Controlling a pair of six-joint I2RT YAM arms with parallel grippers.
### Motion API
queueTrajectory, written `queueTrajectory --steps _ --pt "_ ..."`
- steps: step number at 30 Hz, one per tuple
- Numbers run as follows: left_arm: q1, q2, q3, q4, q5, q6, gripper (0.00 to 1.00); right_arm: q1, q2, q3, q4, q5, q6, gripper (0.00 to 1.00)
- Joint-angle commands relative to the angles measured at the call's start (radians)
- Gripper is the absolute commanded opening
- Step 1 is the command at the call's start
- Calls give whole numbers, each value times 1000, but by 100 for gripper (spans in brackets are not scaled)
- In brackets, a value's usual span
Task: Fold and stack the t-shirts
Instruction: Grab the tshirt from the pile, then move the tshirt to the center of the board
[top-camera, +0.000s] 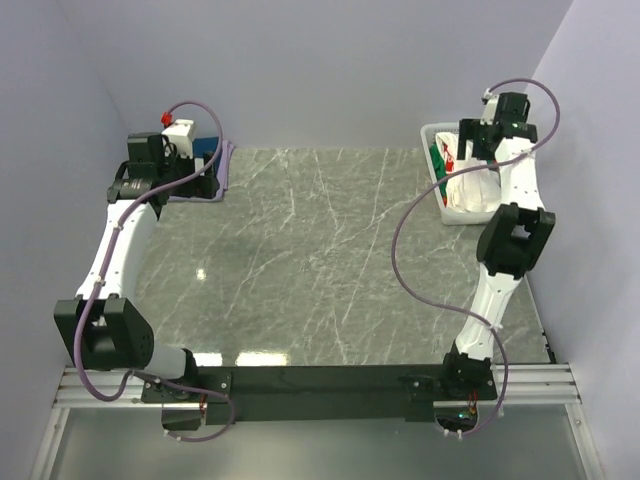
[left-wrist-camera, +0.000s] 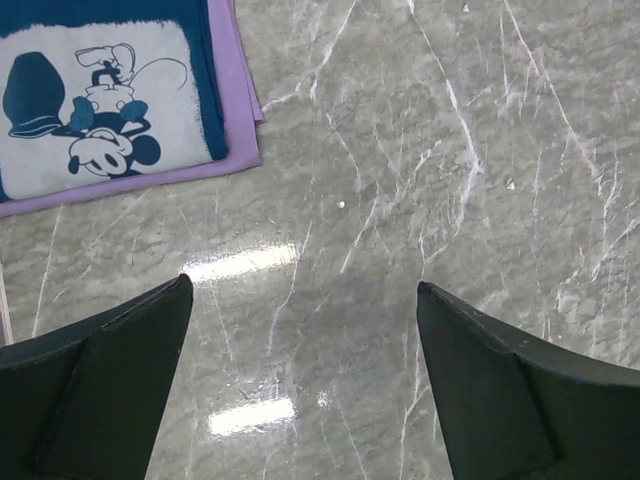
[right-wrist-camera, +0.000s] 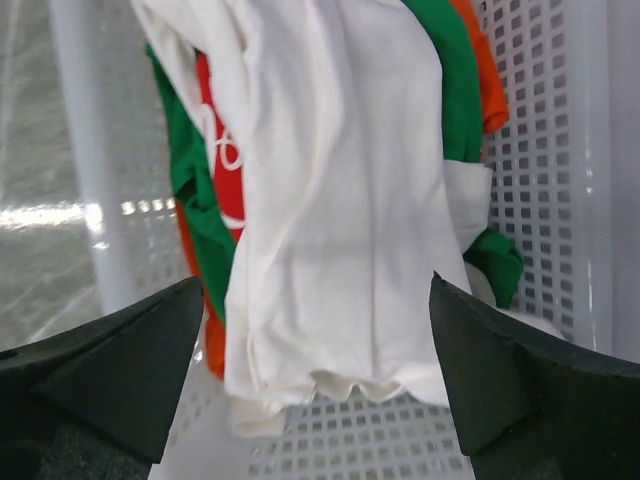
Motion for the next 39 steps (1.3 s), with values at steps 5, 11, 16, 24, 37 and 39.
queueTrajectory --steps 5,11,16,24,37,39 --pt "-3 -5 -10 0 -15 33 100 1 128 65 39 66 -28 99" --pt "-3 -8 -43 9 -24 43 100 -1 201 85 56 72 -12 66" --pt "-3 5 -31 12 -16 38 99 -1 183 94 38 52 2 5" --pt "-3 30 43 -8 22 14 99 4 -169 33 27 -106 13 0" --pt "8 1 177 -40 114 -86 99 278 -604 74 99 -330 -28 0" --pt "8 -19 186 -30 116 -101 99 320 -666 50 180 -353 1 0"
